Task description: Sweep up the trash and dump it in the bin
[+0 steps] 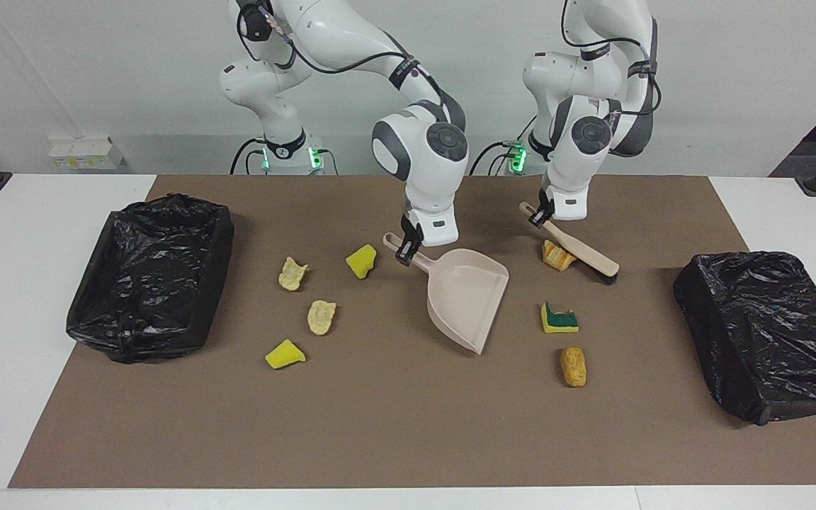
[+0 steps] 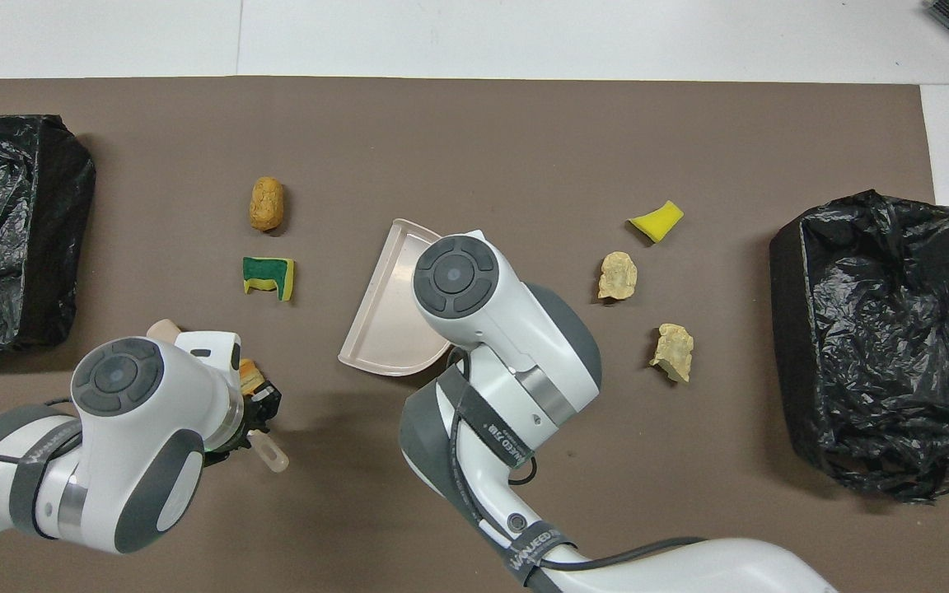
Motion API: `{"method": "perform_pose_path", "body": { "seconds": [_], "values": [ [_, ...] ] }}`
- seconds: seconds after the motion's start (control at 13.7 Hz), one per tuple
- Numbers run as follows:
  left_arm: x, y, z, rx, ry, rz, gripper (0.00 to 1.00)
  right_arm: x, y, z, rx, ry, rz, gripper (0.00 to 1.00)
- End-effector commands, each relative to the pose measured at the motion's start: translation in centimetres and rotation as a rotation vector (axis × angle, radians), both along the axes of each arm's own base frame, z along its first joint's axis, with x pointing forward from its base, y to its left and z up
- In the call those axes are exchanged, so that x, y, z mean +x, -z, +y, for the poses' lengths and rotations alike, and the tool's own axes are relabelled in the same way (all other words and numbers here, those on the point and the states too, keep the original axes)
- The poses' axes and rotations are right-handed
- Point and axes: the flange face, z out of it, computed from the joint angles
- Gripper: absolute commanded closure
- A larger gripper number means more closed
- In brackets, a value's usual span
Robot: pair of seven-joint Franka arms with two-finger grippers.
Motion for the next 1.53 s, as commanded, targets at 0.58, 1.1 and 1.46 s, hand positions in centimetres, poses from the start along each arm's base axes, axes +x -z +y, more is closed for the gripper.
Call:
{"method": "perform_pose_path", "body": {
  "seconds": [0.58, 1.1, 1.46],
  "values": [
    [8.6, -5.1, 0.8, -0.041, 0.240, 0.166, 1.00, -1.3, 1.0, -2.8, 0.023, -0.340, 0.081, 1.00],
    [-1.9, -2.0, -2.4, 0.071, -0.025, 0.214, 1.00, -1.0, 1.0, -3.4, 0.023, -0.328, 0.079, 1.00],
    [-1.0, 1.4, -7.9, 0.015, -0.085, 0.108, 1.00, -1.0, 1.0, -3.4, 0.022, -0.319, 0.079, 1.00]
  ]
}}
